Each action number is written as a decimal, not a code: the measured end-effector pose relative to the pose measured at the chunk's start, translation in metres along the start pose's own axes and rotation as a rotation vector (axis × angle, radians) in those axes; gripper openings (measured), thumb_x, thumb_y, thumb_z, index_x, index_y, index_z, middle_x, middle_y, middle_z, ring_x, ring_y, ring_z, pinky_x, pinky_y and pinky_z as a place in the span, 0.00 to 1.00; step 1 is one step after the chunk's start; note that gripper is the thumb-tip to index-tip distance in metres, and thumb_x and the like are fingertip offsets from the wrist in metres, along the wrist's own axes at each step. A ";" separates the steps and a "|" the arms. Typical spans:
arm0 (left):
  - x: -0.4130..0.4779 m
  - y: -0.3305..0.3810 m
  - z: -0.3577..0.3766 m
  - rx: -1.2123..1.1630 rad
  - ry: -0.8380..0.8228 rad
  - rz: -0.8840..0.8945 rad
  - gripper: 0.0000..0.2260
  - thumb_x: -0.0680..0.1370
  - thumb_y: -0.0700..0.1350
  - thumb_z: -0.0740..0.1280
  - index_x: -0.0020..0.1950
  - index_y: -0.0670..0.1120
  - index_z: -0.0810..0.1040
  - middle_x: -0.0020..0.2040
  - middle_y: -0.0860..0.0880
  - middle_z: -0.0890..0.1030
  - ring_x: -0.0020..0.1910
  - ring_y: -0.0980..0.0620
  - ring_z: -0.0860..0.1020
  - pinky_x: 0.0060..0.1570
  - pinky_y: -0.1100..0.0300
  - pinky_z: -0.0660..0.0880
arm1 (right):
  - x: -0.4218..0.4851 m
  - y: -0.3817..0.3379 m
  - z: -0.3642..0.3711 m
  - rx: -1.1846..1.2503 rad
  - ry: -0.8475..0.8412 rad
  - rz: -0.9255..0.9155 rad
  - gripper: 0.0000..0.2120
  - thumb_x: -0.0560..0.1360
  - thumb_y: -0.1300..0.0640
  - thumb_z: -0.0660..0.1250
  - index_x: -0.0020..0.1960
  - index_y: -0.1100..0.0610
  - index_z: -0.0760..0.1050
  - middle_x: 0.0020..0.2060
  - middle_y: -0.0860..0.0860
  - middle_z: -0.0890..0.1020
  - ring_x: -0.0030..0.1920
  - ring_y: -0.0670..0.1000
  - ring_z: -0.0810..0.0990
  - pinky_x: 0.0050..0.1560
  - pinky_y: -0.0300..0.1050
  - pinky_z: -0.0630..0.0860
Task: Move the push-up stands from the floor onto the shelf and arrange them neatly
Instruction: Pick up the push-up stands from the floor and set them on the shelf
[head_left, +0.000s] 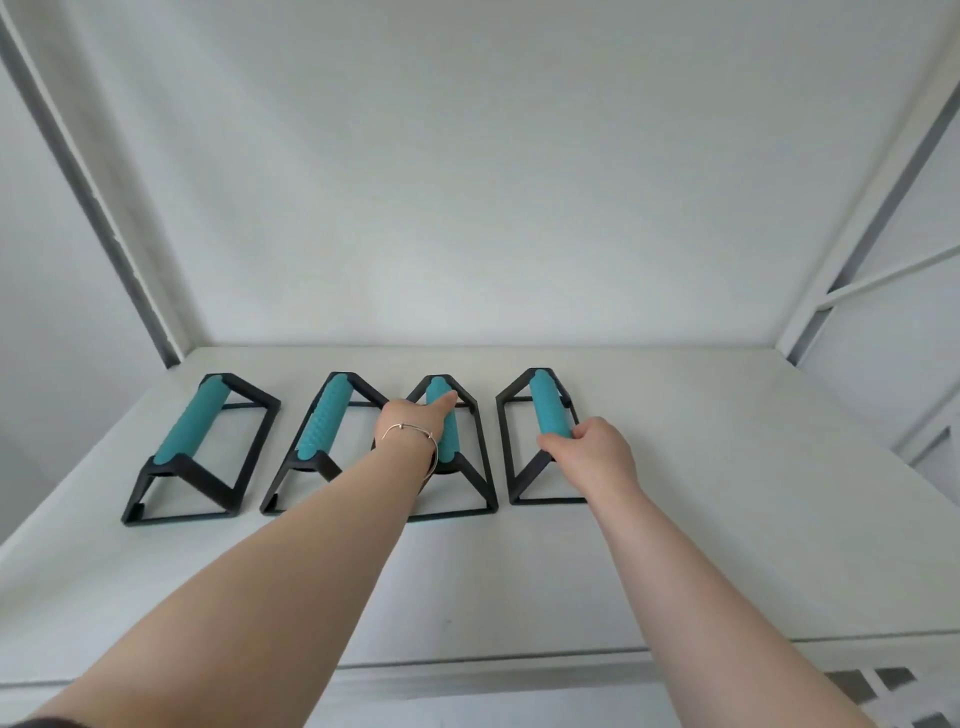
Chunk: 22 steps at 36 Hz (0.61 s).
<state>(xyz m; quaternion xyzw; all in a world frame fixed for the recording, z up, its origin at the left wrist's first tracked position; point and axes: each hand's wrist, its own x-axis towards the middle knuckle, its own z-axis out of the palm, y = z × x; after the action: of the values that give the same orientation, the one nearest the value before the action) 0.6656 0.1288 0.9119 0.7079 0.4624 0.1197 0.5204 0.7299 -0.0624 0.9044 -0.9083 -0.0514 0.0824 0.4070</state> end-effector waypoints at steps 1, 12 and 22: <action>0.002 0.000 0.000 0.010 -0.001 0.003 0.24 0.70 0.61 0.71 0.47 0.39 0.79 0.37 0.45 0.78 0.32 0.48 0.75 0.30 0.59 0.68 | 0.001 0.000 0.001 -0.003 0.006 -0.008 0.14 0.66 0.48 0.69 0.41 0.59 0.76 0.28 0.49 0.73 0.29 0.52 0.73 0.28 0.42 0.64; -0.005 0.003 0.003 0.101 0.051 0.134 0.21 0.74 0.53 0.68 0.63 0.45 0.73 0.54 0.46 0.79 0.43 0.48 0.76 0.36 0.60 0.71 | -0.006 0.012 0.011 -0.159 0.175 -0.211 0.21 0.72 0.42 0.69 0.56 0.56 0.73 0.51 0.52 0.74 0.53 0.57 0.72 0.47 0.50 0.75; -0.053 -0.033 0.013 0.509 0.286 0.862 0.16 0.77 0.46 0.65 0.63 0.43 0.75 0.59 0.43 0.77 0.57 0.40 0.74 0.59 0.48 0.72 | -0.027 0.043 0.009 -0.364 0.467 -0.616 0.19 0.71 0.46 0.72 0.56 0.57 0.77 0.47 0.53 0.78 0.47 0.58 0.75 0.43 0.51 0.76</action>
<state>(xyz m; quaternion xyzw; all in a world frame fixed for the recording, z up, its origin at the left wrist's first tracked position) 0.6282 0.0807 0.8950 0.9146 0.2099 0.3026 0.1668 0.7029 -0.0884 0.8697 -0.9018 -0.2405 -0.2613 0.2463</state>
